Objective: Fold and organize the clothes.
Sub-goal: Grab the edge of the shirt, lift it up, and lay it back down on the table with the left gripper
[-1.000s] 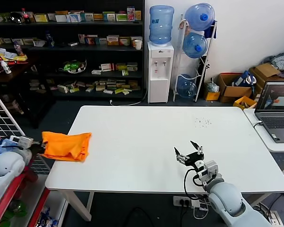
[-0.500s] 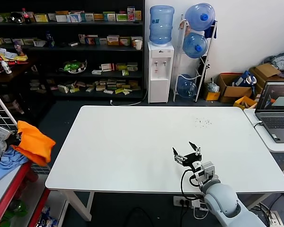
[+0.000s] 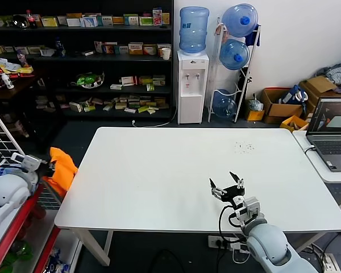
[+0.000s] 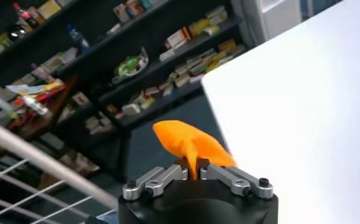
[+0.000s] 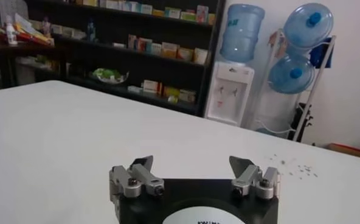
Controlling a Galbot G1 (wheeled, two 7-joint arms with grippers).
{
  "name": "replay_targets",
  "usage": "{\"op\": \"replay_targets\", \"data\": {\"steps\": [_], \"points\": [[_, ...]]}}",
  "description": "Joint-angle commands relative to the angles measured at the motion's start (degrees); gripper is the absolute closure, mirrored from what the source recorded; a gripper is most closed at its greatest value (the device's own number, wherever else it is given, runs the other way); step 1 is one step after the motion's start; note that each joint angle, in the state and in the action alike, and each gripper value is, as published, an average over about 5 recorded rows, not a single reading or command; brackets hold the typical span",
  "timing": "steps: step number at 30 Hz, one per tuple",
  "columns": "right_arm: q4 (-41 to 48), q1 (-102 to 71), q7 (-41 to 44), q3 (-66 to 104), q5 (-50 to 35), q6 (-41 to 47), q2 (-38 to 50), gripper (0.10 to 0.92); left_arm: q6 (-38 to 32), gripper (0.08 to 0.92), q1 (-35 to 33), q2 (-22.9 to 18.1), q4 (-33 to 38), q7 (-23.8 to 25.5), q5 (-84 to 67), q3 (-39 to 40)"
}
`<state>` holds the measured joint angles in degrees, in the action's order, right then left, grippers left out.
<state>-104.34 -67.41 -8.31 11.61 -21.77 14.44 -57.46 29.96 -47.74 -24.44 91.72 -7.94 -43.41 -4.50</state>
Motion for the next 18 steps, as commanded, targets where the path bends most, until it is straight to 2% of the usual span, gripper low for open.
{"op": "replay_targets", "data": {"steps": [1, 7, 11, 14, 18], "points": [[0.0, -1.2, -0.1, 0.8, 1.0, -0.3, -0.5, 0.203, 3.0, 0.843, -1.1, -6.3, 11.3, -7.0, -8.1, -0.4], [1.0, -0.8, 0.1, 1.0, 1.8, -0.5, -1.1, 0.203, 3.9, 0.843, -2.4, -9.2, 16.0, -11.5, -13.8, 0.1], [1.3, -1.1, 0.1, 1.4, 1.9, -0.6, -0.9, 0.203, 3.7, 0.843, -3.8, -12.6, 17.7, -14.0, -15.1, 1.1], [1.0, -1.6, 0.2, 1.6, 1.9, -0.7, -0.3, 0.203, 3.2, 0.843, -5.3, -16.6, 18.0, -15.5, -14.2, 1.8], [0.7, -1.8, 0.4, 1.6, 1.9, -1.1, 0.8, 0.203, 1.7, 0.843, -6.2, -24.3, 16.0, -16.8, -10.7, 2.9]]}}
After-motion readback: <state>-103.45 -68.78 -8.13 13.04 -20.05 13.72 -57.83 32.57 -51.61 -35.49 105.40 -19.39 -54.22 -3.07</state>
